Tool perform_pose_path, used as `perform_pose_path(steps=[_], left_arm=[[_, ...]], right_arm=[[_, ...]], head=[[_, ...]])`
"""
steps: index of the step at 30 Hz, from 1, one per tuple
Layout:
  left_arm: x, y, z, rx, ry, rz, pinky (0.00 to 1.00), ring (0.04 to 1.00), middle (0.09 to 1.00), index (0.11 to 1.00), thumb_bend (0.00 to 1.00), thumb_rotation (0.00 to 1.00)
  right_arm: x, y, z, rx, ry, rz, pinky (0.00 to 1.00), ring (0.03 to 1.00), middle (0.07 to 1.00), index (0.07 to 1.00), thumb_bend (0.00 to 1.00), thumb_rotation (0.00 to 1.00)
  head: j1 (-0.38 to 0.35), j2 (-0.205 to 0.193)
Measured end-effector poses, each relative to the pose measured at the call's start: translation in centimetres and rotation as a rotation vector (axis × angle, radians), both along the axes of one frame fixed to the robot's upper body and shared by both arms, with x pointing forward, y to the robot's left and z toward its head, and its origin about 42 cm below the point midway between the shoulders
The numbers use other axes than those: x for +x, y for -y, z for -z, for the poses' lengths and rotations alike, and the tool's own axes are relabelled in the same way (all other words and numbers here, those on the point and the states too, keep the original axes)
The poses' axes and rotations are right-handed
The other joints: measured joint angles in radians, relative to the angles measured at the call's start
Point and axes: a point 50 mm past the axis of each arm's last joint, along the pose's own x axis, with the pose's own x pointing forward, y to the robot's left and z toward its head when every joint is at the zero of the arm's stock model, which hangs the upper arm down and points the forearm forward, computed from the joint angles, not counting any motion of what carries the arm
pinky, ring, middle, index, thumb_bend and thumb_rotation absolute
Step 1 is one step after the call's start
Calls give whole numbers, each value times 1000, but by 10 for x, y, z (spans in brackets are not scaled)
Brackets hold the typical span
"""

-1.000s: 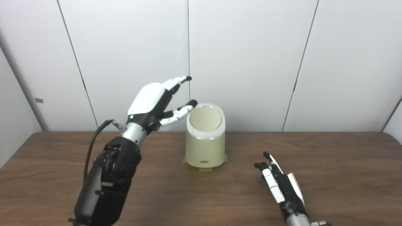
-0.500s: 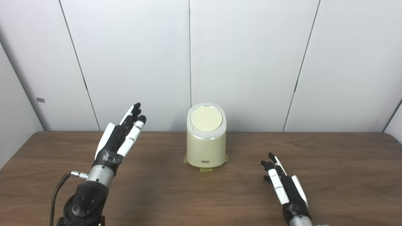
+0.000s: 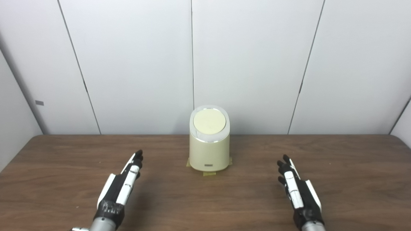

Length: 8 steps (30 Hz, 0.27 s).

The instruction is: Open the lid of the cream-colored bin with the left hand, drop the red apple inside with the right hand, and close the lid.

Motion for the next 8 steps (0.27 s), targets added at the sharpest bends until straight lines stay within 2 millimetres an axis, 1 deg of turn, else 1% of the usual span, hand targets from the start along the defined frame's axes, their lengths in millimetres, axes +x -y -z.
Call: perform_pose_path(steps=[2,4,8], left_arm=[[-5,1,6,-15,-4,-9,1000,1000,1000,1000,373,1000],[-8,3,9,-16,-11,1,1000,1000,1000,1000,389,1000],[-8,6,8,-28,7,8,1000,1000,1000,1000,382,1000]], right_arm=[[-2,1,0,-1,2,0,945,968,965,1000,559,1000],[-3,3,0,6,1,1,951,972,970,1000,551,1000],[-3,7,-1,27,10,2,954,973,975,1000,549,1000]], head=[[8,-2],[12,0],[20,0]])
